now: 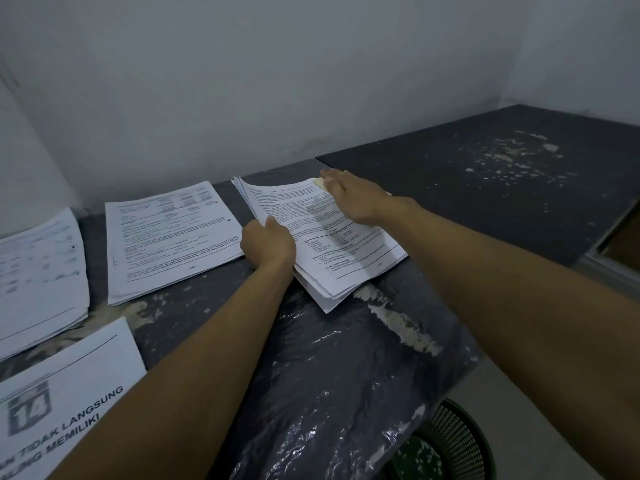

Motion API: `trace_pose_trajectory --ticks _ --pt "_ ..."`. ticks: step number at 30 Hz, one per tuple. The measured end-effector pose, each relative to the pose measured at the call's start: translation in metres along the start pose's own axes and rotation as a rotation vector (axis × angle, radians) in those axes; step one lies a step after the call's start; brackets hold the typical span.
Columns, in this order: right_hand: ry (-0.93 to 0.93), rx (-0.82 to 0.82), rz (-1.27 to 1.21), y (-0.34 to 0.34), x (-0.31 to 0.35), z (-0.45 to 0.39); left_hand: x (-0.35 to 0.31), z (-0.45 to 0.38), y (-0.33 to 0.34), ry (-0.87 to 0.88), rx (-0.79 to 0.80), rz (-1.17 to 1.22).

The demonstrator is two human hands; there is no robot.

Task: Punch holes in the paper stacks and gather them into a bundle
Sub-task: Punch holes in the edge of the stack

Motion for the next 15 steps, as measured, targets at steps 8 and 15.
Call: trace_pose_trajectory --ticks 8,15 --pt "-0.013 -0.041 0.041 0.000 0.002 0.004 0.000 0.000 0.000 0.019 -0.005 -0.009" --pt "-0.031 -0.174 0.436 0.033 -0.001 0.008 0.001 0.000 -0.001 0.037 -0.005 -0.004"
Point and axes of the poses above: each hand's wrist, its own z-axis away from the middle knuckle, its own y-axis out of the palm, x = y × z, the point moved 6 cm from there along -z, towards the middle knuckle, and after that the axes turned 14 degrees about y, right-handed, at the moved point
